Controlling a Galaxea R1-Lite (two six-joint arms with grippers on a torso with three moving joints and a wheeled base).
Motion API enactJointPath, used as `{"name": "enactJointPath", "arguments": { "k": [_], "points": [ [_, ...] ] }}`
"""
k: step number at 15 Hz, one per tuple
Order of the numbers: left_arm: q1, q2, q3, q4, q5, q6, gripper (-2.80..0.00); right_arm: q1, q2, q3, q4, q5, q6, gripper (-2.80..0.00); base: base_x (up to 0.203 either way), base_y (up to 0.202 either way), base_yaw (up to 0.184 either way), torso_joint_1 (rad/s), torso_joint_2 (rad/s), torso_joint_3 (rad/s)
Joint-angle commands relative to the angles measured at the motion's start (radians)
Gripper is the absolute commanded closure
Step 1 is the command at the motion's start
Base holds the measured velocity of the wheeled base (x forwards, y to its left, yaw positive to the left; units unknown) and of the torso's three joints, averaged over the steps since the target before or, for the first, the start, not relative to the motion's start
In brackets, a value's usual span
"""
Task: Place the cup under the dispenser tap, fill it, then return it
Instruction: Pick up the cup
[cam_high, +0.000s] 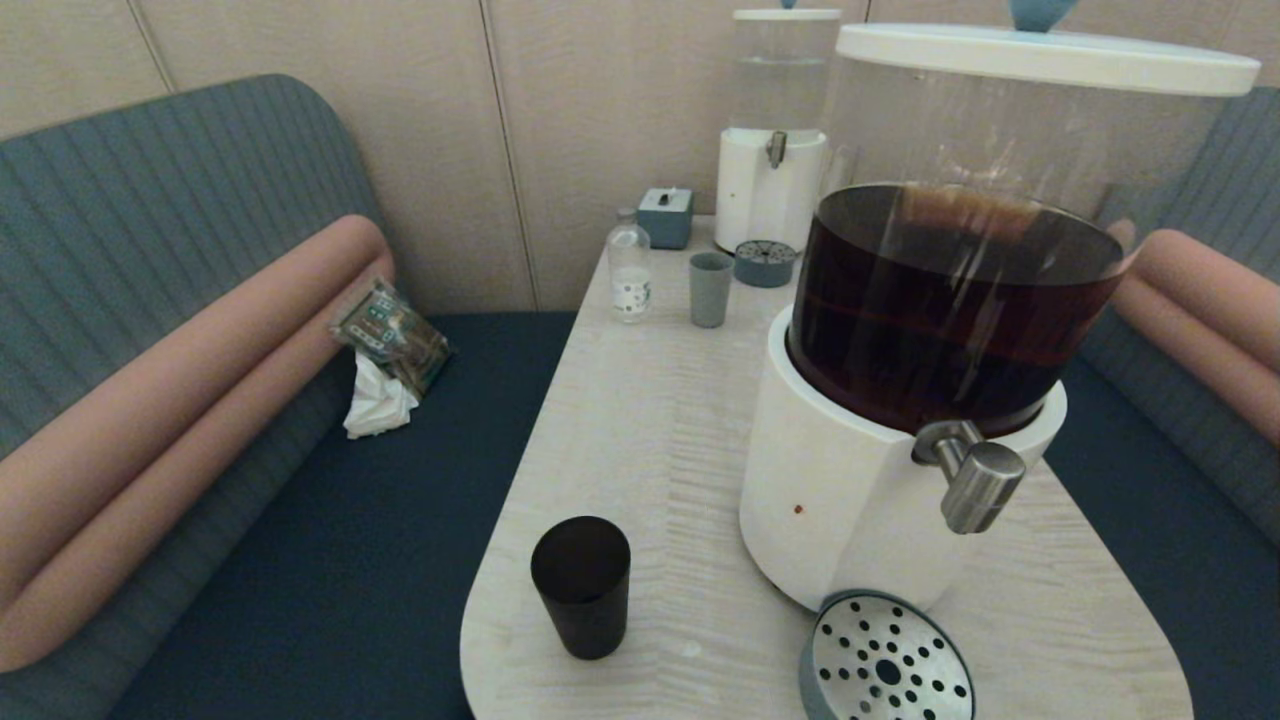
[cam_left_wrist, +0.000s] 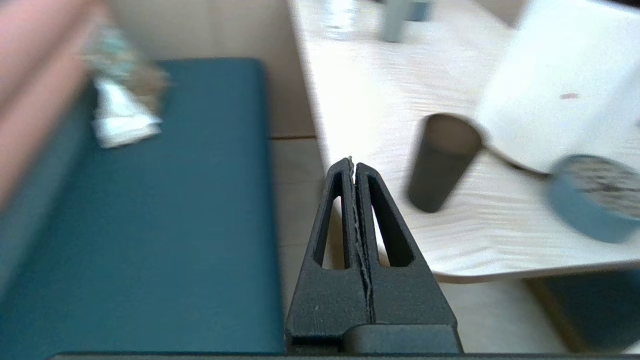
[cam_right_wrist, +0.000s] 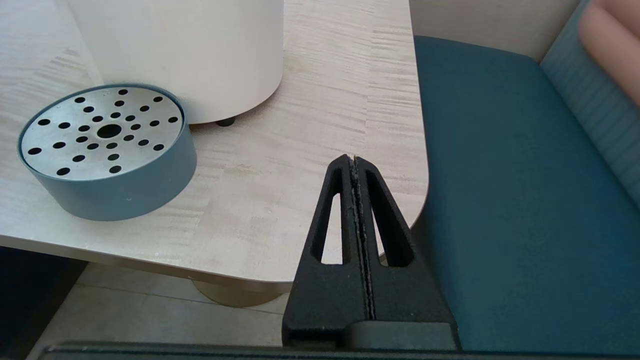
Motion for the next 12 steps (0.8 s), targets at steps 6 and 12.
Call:
{"name": "enactJointPath", "arguments": {
  "k": [6,12],
  "points": [
    [-0.022,0.366,0.02,-0.344,-0.315,-0.135,0.0,0.0,-0.003,0.009,0.0,0.001,-0.002,0.0,0.0,0.0,0.0,0.0,0.0,0.0],
    [-0.021,0.762,0.121,-0.808,-0.357,-0.14,0.0,0.0,-0.004,0.009,0.0,0.001,-0.001,0.0,0.0,0.0,0.0,0.0,0.0,0.0]
  ]
}}
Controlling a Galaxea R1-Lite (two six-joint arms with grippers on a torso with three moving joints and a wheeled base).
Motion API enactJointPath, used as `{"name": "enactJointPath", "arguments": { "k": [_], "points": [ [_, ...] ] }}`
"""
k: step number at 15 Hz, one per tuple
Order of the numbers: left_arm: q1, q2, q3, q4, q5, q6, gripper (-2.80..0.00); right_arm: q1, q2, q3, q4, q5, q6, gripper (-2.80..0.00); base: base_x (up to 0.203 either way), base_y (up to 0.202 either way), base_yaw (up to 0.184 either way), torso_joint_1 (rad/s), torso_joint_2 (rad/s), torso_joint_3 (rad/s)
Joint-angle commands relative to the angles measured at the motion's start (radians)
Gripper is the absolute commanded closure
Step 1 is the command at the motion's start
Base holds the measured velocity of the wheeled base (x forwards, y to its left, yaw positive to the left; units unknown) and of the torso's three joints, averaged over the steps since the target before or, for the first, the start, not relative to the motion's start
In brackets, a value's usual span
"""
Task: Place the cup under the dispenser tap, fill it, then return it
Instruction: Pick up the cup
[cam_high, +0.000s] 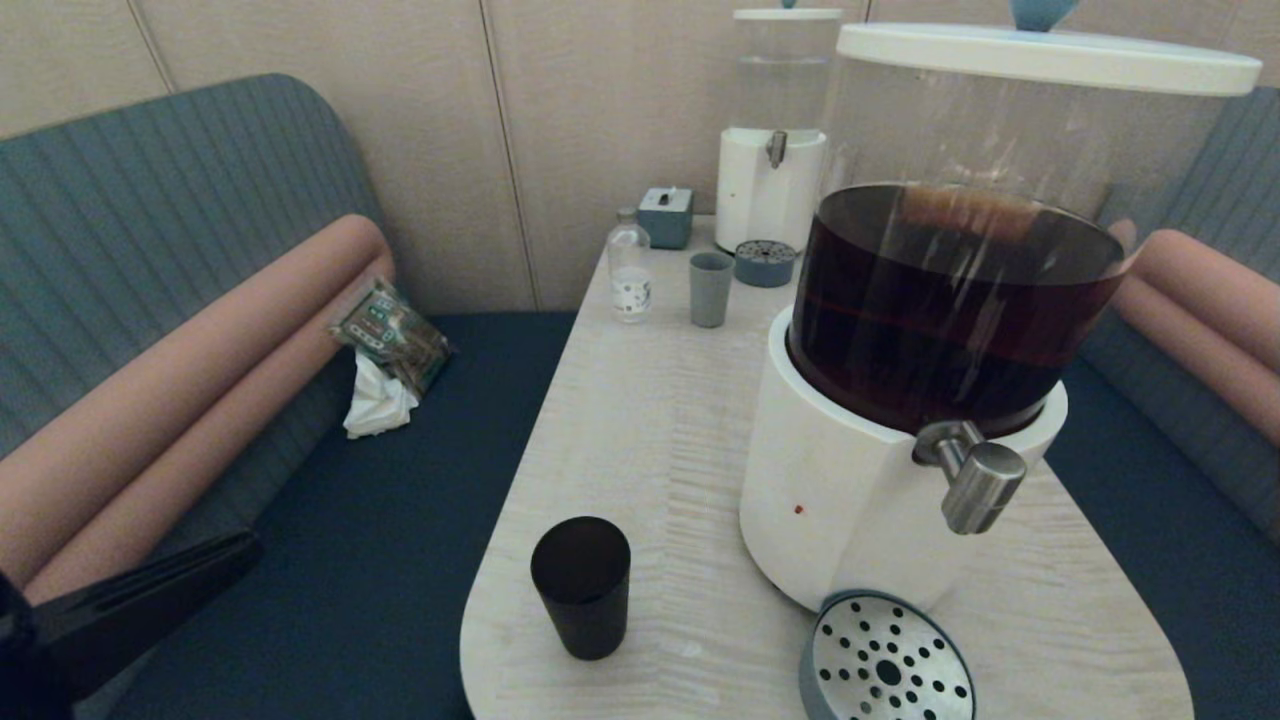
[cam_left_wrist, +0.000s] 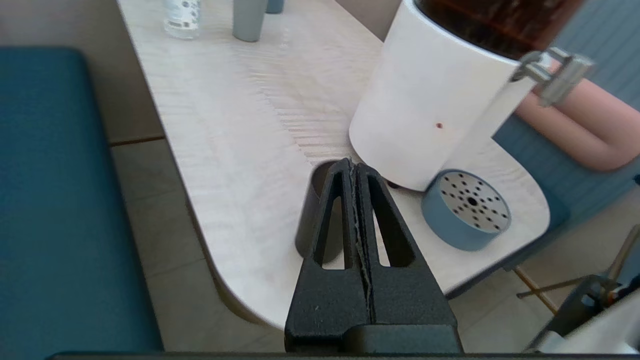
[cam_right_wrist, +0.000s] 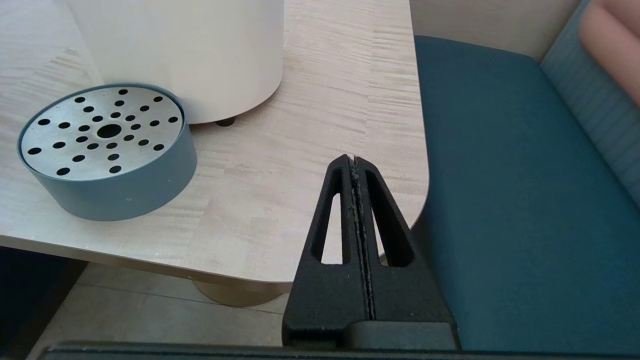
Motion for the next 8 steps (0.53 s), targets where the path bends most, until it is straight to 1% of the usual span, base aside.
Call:
{"name": "enactJointPath", "arguments": {
  "k": [1,3,4,6,8],
  "points": [
    [0.0,0.182,0.031,-0.154,-0.015,-0.002,0.0,0.0,-0.004,0.009,0.0,0.0,-0.001,0.0,0.0,0.0,0.0,0.0,0.0,0.0],
    [0.001,0.273,0.077,-0.336,-0.045,-0.002,0.0,0.0,-0.003,0.009,0.0,0.0,-0.001,0.0,0.0,0.0,0.0,0.0,0.0,0.0],
    [0.001,0.292,0.105,-0.384,-0.064,0.0,0.0,0.0,-0.004,0.009,0.0,0.0,-0.001,0.0,0.0,0.0,0.0,0.0,0.0,0.0],
    [0.001,0.286,0.153,-0.418,-0.101,0.014,0.0,0.0,-0.003,0.01,0.0,0.0,-0.001,0.0,0.0,0.0,0.0,0.0,0.0,0.0],
    [0.001,0.268,0.174,-0.421,-0.107,0.058,0.0,0.0,-0.004,0.009,0.0,0.0,-0.001,0.0,0.0,0.0,0.0,0.0,0.0,0.0]
  ]
}}
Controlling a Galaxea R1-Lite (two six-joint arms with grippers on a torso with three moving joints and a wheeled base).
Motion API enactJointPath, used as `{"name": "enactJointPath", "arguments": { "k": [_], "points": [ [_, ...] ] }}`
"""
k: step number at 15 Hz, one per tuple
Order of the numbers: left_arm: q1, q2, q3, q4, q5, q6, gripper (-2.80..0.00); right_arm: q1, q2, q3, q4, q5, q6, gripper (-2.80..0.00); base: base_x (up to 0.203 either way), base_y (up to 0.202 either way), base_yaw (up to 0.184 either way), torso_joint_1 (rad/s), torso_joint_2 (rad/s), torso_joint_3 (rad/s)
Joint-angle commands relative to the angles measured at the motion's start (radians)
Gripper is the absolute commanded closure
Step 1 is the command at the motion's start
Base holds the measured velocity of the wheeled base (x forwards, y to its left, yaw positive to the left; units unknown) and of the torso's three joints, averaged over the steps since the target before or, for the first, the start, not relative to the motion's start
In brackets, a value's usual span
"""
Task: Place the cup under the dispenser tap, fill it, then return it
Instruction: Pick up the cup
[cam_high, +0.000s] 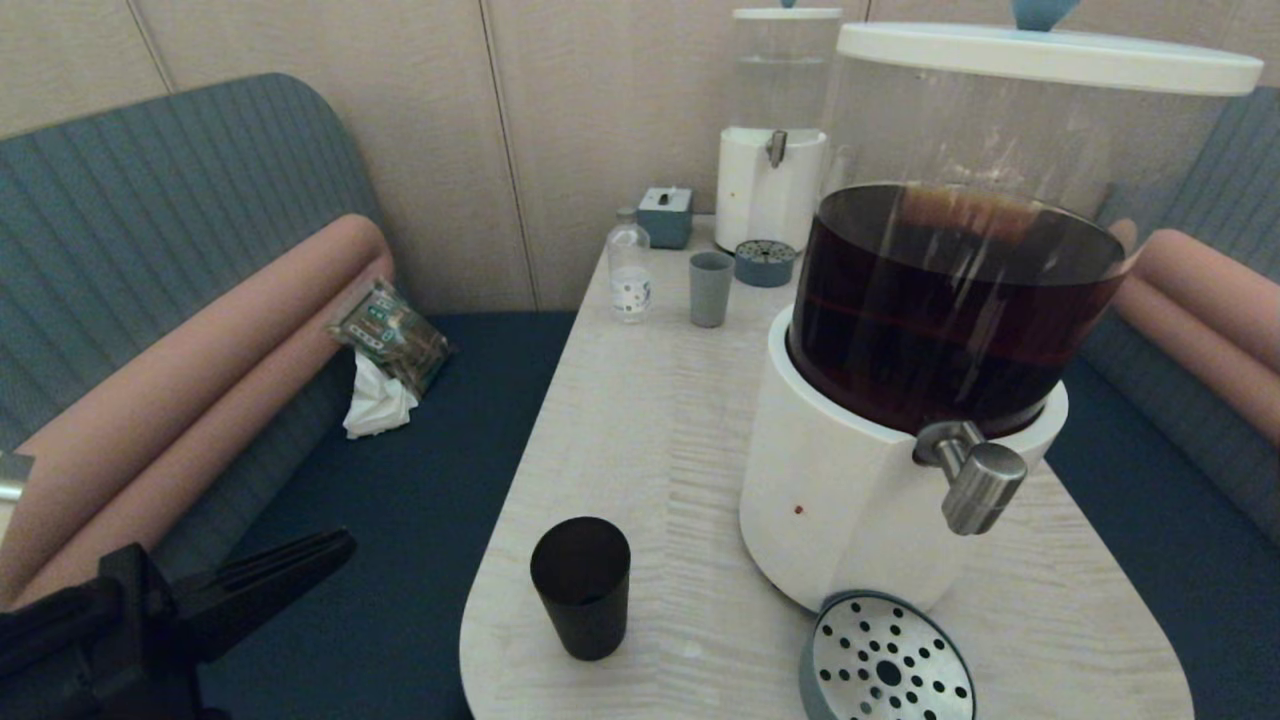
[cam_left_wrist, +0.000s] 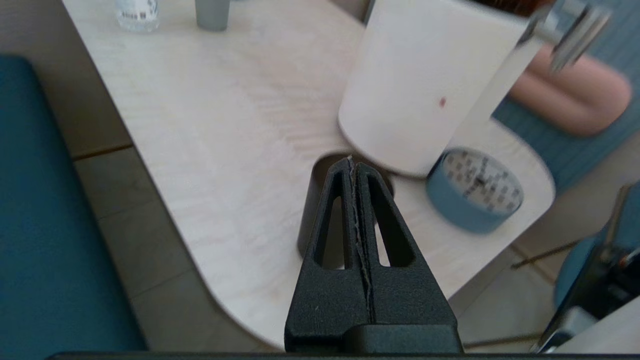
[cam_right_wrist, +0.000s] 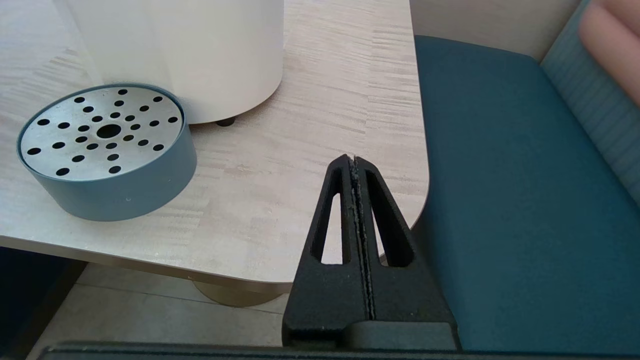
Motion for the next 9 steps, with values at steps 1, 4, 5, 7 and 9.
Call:
{"name": "enactJointPath", "arguments": {
  "k": [1,4,5,7,9],
  "points": [
    [0.0,0.001,0.029,-0.007,-0.004,0.014,0.0,0.0,-0.003,0.009,0.0,0.0,-0.001,0.0,0.0,0.0,0.0,0.0,0.0,0.0],
    [0.0,-0.035,0.066,0.0,-0.001,0.034,0.0,0.0,-0.003,0.009,0.0,0.0,-0.001,0.0,0.0,0.0,0.0,0.0,0.0,0.0],
    [0.0,-0.04,0.085,0.002,0.003,0.032,0.0,0.0,-0.003,0.009,0.0,0.0,-0.001,0.0,0.0,0.0,0.0,0.0,0.0,0.0],
    [0.001,-0.029,0.081,0.012,0.042,0.024,0.0,0.0,-0.003,0.009,0.0,0.0,-0.001,0.0,0.0,0.0,0.0,0.0,0.0,0.0],
    [0.002,-0.011,0.071,0.058,0.124,0.026,0.0,0.0,-0.003,0.009,0.0,0.0,-0.001,0.0,0.0,0.0,0.0,0.0,0.0,0.0]
  ]
}}
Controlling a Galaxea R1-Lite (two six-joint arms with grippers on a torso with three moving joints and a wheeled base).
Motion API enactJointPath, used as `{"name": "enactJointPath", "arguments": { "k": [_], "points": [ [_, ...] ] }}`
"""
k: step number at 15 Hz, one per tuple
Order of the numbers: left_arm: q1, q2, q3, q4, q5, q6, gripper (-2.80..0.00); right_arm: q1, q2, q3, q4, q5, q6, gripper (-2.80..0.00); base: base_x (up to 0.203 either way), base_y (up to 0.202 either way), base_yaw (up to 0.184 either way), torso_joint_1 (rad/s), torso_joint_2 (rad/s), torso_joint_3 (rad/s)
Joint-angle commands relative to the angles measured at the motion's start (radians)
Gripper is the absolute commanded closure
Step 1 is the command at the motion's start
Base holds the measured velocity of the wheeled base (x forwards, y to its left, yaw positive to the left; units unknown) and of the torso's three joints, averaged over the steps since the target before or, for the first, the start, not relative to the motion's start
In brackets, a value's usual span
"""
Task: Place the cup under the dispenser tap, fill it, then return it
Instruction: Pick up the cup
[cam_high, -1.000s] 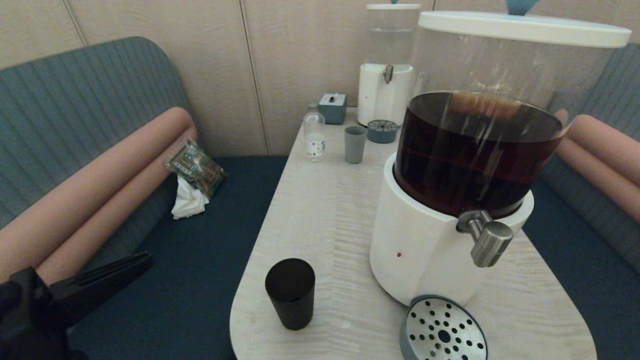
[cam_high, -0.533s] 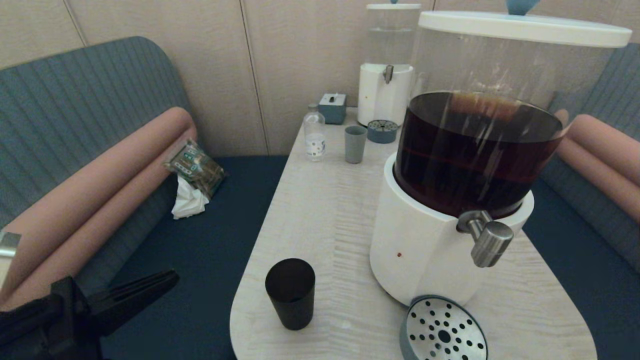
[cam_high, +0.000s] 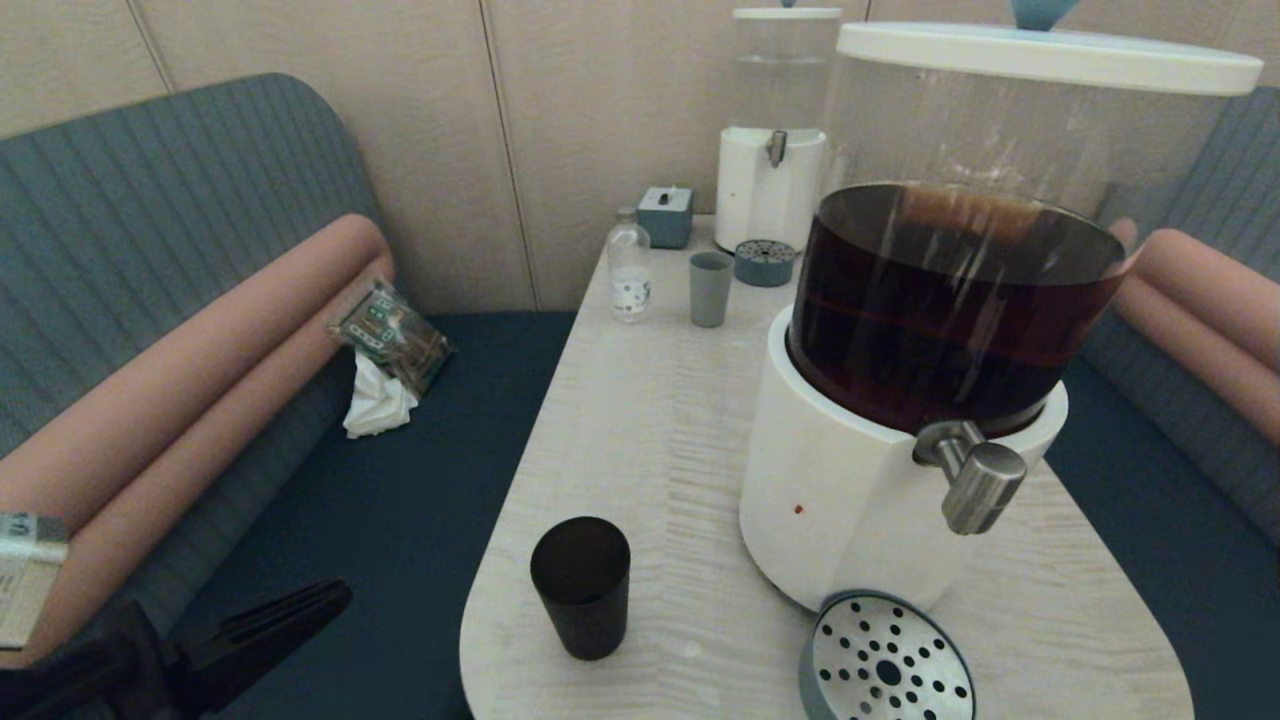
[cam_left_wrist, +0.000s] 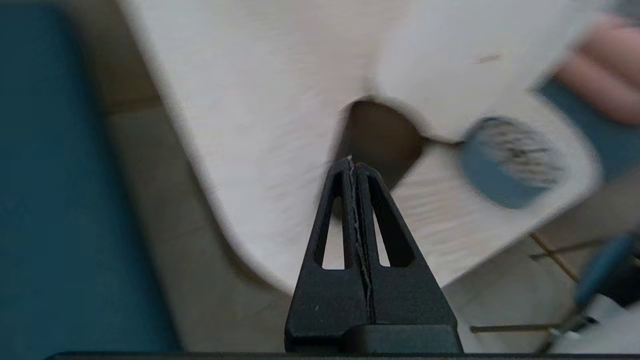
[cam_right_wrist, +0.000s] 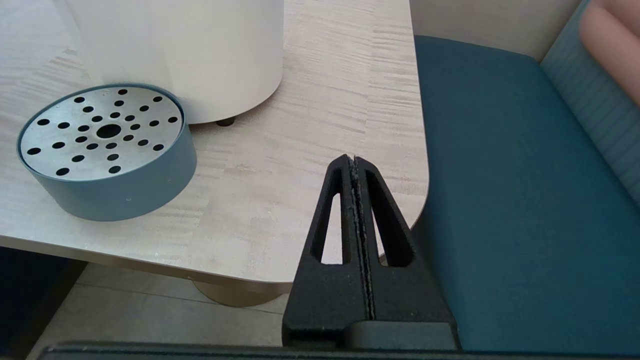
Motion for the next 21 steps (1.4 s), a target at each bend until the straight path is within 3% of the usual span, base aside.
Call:
{"name": "enactJointPath", "arguments": {
  "k": [1,7,12,16,18,20,21],
  "points": [
    [0.0,0.014,-0.019,0.028,0.032,0.001,0.0,0.0,-0.003,0.009,0.0,0.0,-0.001,0.0,0.0,0.0,0.0,0.0,0.0,0.0],
    [-0.002,0.023,-0.005,0.075,0.017,0.025,0.0,0.0,-0.003,0.009,0.0,0.0,-0.001,0.0,0.0,0.0,0.0,0.0,0.0,0.0],
    [-0.002,0.038,-0.015,0.061,-0.176,0.053,0.0,0.0,-0.003,0.009,0.0,0.0,-0.001,0.0,0.0,0.0,0.0,0.0,0.0,0.0],
    [-0.002,0.111,-0.062,0.053,-0.215,0.087,0.0,0.0,-0.003,0.009,0.0,0.0,-0.001,0.0,0.0,0.0,0.0,0.0,0.0,0.0],
    [-0.002,0.202,-0.085,0.018,-0.214,0.097,0.0,-0.001,-0.003,0.009,0.0,0.0,-0.001,0.0,0.0,0.0,0.0,0.0,0.0,0.0],
    [-0.002,0.31,-0.078,-0.107,-0.214,0.104,0.0,0.0,-0.003,0.009,0.0,0.0,-0.001,0.0,0.0,0.0,0.0,0.0,0.0,0.0],
    [-0.002,0.375,-0.068,-0.195,-0.215,0.111,-2.8,0.0,-0.003,0.009,0.0,0.0,-0.001,0.0,0.0,0.0,0.0,0.0,0.0,0.0]
  ]
}}
